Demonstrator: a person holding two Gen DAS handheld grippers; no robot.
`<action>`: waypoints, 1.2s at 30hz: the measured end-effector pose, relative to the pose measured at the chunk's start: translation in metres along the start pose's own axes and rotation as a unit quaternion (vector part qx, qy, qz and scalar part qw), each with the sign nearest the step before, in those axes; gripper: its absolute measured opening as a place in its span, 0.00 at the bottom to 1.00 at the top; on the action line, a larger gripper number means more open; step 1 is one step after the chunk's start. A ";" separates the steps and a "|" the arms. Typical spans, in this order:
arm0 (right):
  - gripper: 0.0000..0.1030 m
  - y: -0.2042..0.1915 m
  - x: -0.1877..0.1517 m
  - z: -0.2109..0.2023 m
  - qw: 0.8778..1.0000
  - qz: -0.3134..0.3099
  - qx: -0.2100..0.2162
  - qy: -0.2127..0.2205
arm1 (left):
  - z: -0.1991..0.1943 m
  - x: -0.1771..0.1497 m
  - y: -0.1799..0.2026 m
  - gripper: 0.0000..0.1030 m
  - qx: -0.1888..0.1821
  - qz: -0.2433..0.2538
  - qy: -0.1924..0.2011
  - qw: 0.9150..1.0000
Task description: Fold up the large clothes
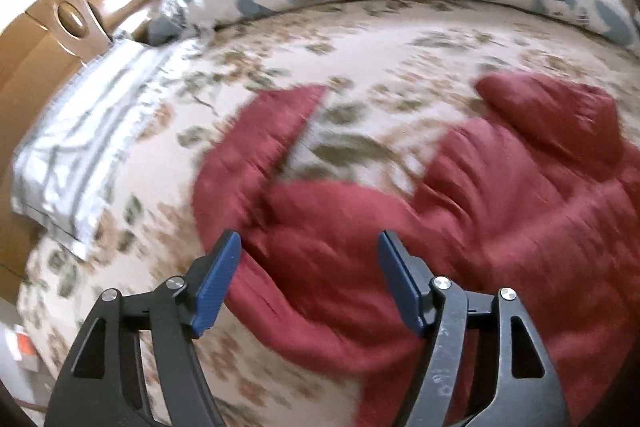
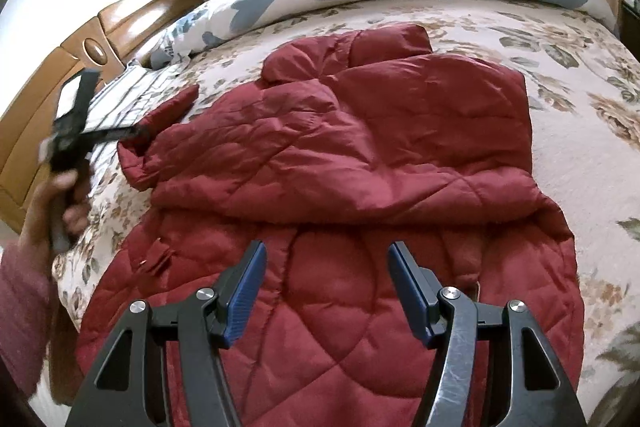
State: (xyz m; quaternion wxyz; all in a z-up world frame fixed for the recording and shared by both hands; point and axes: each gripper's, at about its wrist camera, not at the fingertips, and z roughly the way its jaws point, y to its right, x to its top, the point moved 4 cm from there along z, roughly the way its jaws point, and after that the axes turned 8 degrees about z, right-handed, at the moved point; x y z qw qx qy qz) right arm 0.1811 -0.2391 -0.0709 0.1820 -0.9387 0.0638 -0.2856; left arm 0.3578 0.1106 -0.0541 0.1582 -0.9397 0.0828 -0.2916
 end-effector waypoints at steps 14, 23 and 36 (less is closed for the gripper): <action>0.63 0.005 -0.010 -0.015 1.000 0.012 0.005 0.013 | 0.113 0.024 -0.030 0.15 0.058 0.025 -0.120 0.991; 0.63 0.009 -0.003 -0.032 0.999 0.023 0.011 0.034 | 0.057 0.016 -0.042 0.07 -0.027 -0.063 -0.029 0.997; 0.63 0.005 -0.009 -0.029 0.999 0.024 0.017 0.023 | -0.044 -0.003 -0.002 0.07 -0.191 -0.119 0.051 0.973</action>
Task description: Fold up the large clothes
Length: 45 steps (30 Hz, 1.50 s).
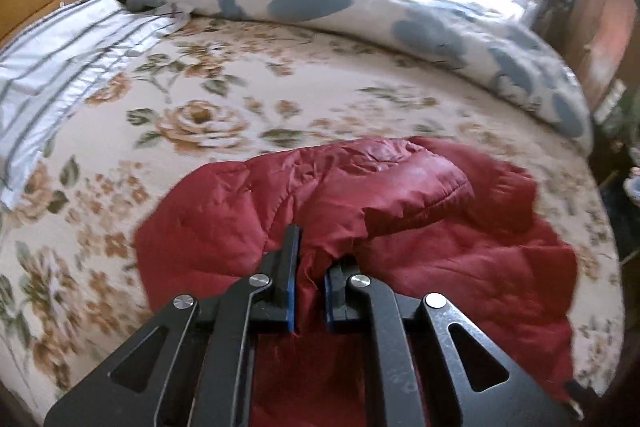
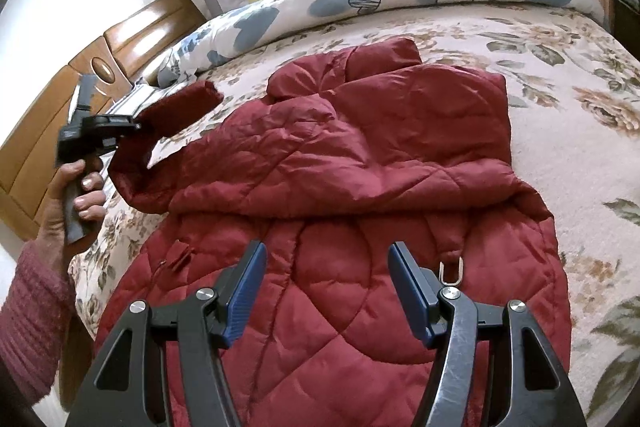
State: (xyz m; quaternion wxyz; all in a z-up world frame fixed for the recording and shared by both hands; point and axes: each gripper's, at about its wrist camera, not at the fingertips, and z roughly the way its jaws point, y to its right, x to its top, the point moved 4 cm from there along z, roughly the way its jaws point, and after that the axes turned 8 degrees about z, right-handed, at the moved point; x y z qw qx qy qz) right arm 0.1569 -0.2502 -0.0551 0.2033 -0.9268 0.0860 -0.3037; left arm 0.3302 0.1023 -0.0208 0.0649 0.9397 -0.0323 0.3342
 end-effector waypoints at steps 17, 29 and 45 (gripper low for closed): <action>0.63 0.016 0.006 -0.004 0.999 0.047 0.018 -0.004 | -0.021 -0.038 0.113 0.07 -0.118 0.028 -0.006 0.993; 0.65 0.034 0.040 0.002 0.985 0.137 0.106 -0.008 | 0.001 -0.074 0.165 0.07 -0.133 0.056 -0.039 0.989; 0.16 0.056 0.086 0.114 0.927 0.285 0.223 -0.100 | 0.000 -0.079 0.170 0.13 -0.143 0.065 -0.049 0.986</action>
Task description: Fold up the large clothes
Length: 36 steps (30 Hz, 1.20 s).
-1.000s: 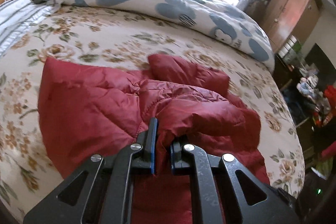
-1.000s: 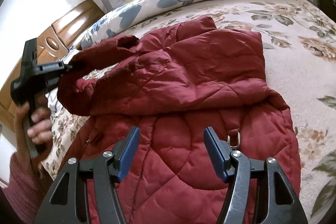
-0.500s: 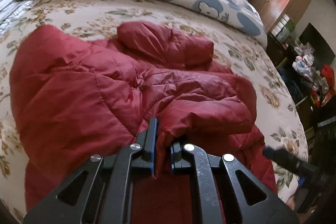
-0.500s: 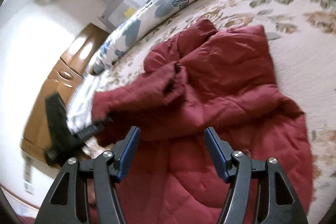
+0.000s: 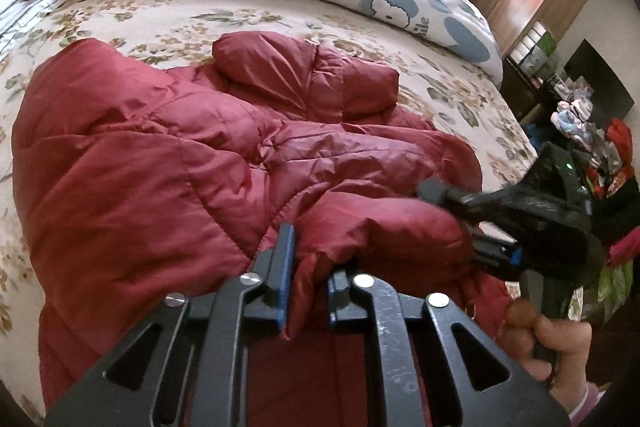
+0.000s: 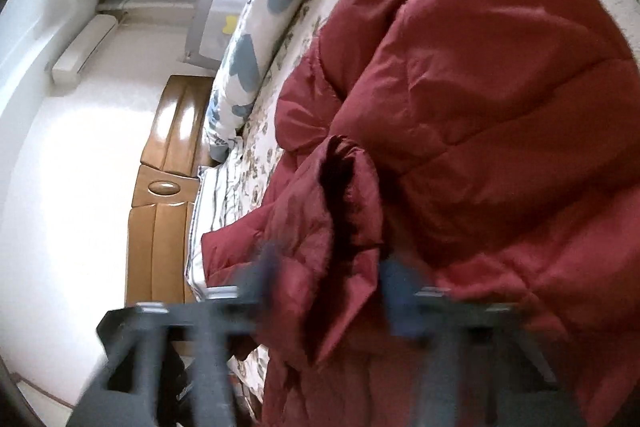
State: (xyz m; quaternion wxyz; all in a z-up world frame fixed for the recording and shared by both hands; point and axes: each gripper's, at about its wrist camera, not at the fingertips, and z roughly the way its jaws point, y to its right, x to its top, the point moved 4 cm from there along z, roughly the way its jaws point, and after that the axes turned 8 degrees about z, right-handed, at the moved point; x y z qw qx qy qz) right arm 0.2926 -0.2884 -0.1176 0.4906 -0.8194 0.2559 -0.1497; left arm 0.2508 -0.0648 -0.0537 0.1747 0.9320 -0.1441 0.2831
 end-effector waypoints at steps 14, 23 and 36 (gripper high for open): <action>0.07 -0.019 0.006 -0.045 0.992 -0.077 -0.053 0.082 | -0.022 -0.005 0.009 0.63 -0.016 0.048 -0.003 0.999; 0.06 -0.007 0.004 -0.090 0.973 -0.137 -0.133 0.125 | -0.030 0.022 -0.029 0.63 0.023 0.032 0.023 0.999; 0.15 0.009 -0.001 -0.083 0.962 -0.151 -0.184 0.134 | 0.033 0.013 -0.071 0.63 0.080 0.036 -0.045 0.995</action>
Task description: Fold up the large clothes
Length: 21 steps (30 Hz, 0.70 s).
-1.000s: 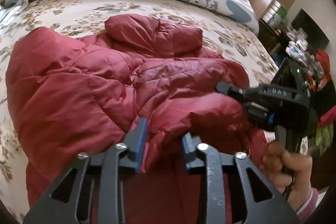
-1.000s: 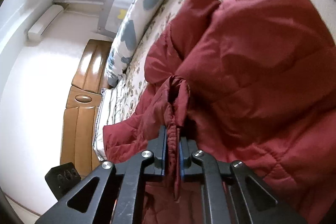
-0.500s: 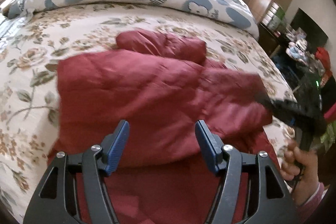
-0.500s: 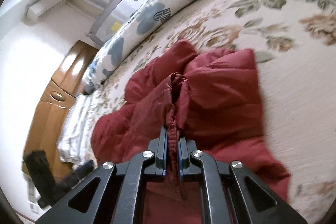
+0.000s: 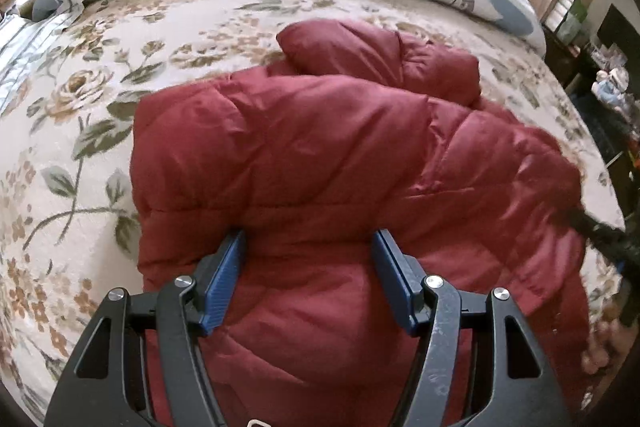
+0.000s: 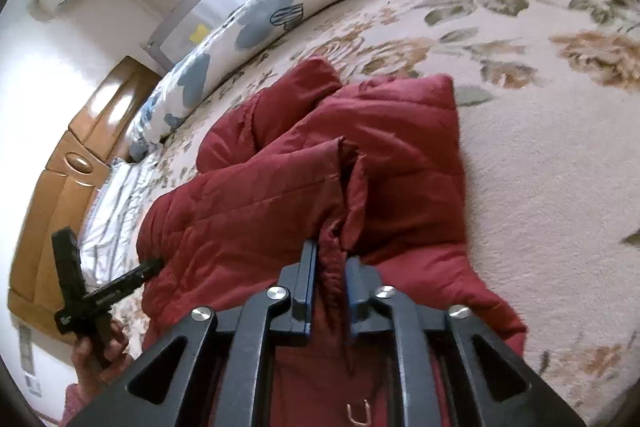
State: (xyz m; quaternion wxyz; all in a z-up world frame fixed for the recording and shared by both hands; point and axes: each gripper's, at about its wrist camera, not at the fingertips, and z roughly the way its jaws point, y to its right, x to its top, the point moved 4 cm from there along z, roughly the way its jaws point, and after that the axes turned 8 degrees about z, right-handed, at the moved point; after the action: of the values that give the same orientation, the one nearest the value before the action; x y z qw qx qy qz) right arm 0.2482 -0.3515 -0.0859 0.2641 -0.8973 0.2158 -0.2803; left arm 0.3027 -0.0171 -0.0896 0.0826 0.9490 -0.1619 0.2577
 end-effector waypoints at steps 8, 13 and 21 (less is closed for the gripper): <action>0.25 -0.055 -0.002 -0.046 0.992 -0.082 -0.017 0.089 | 0.006 -0.002 0.004 0.63 0.017 0.000 0.000 1.000; 0.39 -0.084 -0.023 -0.001 0.985 -0.161 -0.041 0.038 | 0.008 -0.003 0.009 0.63 0.042 0.012 -0.004 0.999; 0.38 -0.041 -0.033 0.046 0.975 -0.164 -0.151 0.008 | -0.007 -0.004 0.007 0.63 0.045 0.021 0.005 0.999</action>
State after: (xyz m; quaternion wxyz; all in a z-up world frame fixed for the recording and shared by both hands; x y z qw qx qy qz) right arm 0.2620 -0.2861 -0.1066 0.0748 -0.9476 0.1080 -0.2913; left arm 0.2942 -0.0213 -0.0853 0.0356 0.9468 -0.1699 0.2711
